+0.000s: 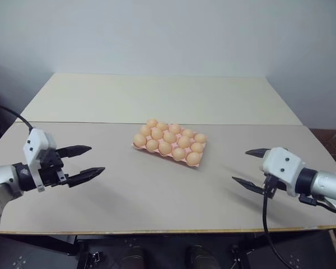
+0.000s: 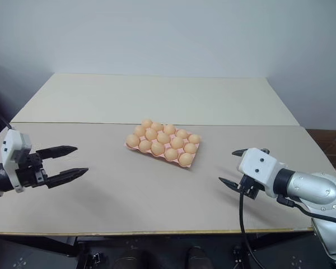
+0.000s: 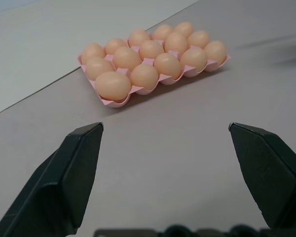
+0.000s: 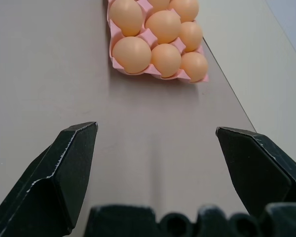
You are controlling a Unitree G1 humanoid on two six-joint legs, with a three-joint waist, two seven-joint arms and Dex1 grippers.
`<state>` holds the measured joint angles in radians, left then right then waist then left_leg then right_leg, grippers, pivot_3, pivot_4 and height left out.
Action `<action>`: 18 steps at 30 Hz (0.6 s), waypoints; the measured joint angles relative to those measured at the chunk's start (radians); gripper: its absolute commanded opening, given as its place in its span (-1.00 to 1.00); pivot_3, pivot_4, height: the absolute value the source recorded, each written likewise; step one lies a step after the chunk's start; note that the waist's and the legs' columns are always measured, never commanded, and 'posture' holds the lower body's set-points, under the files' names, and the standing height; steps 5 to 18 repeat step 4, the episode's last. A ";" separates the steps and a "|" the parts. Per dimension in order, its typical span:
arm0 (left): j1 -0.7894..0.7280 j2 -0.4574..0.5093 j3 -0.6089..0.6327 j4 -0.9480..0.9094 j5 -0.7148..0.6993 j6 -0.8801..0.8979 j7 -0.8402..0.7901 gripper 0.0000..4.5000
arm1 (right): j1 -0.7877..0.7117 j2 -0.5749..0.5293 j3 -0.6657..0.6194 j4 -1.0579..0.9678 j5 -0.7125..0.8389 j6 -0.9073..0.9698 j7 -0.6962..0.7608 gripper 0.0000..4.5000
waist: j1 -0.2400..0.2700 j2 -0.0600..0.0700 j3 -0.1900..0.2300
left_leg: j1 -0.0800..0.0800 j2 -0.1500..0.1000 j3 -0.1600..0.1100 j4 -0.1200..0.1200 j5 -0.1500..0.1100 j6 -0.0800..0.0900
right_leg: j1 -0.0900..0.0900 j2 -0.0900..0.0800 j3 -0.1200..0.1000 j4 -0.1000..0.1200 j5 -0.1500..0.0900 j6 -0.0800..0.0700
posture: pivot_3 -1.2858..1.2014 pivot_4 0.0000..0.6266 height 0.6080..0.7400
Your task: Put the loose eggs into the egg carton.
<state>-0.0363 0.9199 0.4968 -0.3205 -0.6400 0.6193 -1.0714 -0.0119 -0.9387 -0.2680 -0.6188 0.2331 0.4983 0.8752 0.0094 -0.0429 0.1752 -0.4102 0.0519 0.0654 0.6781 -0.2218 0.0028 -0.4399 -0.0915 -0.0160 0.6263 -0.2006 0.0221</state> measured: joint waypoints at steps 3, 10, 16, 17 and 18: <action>0.002 0.002 0.011 -0.009 -0.011 0.018 0.022 0.98 | -0.005 -0.019 0.000 0.008 0.009 -0.004 0.017 1.00 | 0.001 0.000 0.000 | 0.000 0.000 0.000 0.000 0.000 0.000 | 0.000 0.000 0.000 0.000 0.000 0.000 | 0.03 -0.52 1.00; 0.002 0.006 0.011 -0.009 -0.012 0.021 0.030 0.98 | -0.010 -0.022 0.000 0.014 0.011 -0.007 0.020 1.00 | 0.002 0.000 0.000 | 0.000 0.000 0.000 0.000 0.000 0.000 | 0.000 0.000 0.000 0.000 0.000 0.000 | 0.03 -0.52 1.00; 0.002 0.006 0.011 -0.009 -0.012 0.021 0.030 0.98 | -0.010 -0.022 0.000 0.014 0.011 -0.007 0.020 1.00 | 0.002 0.000 0.000 | 0.000 0.000 0.000 0.000 0.000 0.000 | 0.000 0.000 0.000 0.000 0.000 0.000 | 0.03 -0.52 1.00; 0.002 0.006 0.011 -0.009 -0.012 0.021 0.030 0.98 | -0.010 -0.022 0.000 0.014 0.011 -0.007 0.020 1.00 | 0.002 0.000 0.000 | 0.000 0.000 0.000 0.000 0.000 0.000 | 0.000 0.000 0.000 0.000 0.000 0.000 | 0.03 -0.52 1.00; 0.002 0.006 0.011 -0.009 -0.012 0.021 0.030 0.98 | -0.010 -0.022 0.000 0.014 0.011 -0.007 0.020 1.00 | 0.002 0.000 0.000 | 0.000 0.000 0.000 0.000 0.000 0.000 | 0.000 0.000 0.000 0.000 0.000 0.000 | 0.03 -0.52 1.00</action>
